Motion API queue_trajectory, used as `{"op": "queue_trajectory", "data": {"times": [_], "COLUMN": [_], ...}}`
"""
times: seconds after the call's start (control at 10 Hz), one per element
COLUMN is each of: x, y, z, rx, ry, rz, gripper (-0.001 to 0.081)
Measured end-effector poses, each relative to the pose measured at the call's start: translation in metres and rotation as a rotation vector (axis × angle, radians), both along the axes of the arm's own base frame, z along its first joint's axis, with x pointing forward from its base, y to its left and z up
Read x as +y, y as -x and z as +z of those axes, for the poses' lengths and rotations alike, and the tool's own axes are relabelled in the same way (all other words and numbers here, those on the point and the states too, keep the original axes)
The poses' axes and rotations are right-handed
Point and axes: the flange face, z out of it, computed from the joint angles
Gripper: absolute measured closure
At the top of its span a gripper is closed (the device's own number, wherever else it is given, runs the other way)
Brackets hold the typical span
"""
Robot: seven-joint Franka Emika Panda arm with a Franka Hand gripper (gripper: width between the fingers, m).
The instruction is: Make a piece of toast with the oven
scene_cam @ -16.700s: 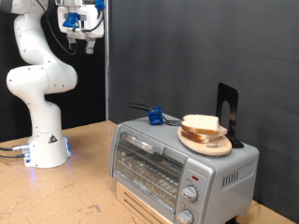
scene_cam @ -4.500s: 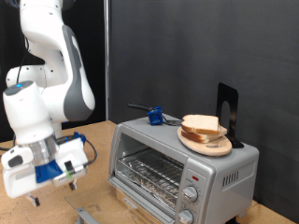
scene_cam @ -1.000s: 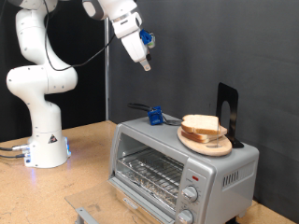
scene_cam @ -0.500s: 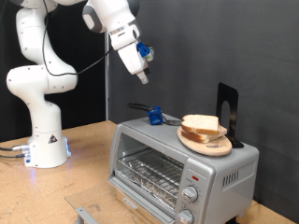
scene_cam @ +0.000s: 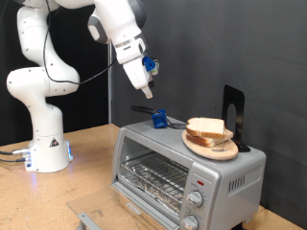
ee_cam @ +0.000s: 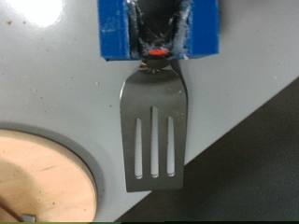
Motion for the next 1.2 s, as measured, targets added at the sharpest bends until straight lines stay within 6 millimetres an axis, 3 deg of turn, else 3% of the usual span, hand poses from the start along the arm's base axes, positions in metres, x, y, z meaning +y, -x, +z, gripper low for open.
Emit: {"op": "queue_trajectory", "data": {"times": [0.5, 1.2], "x": [0.005, 0.022], "y": [0.001, -0.002], "z": [-0.034, -0.064], "rx": [0.014, 0.043], "ry": [0.023, 0.001], "rz": [-0.003, 0.028], "gripper": [-0.0003, -0.0003]}}
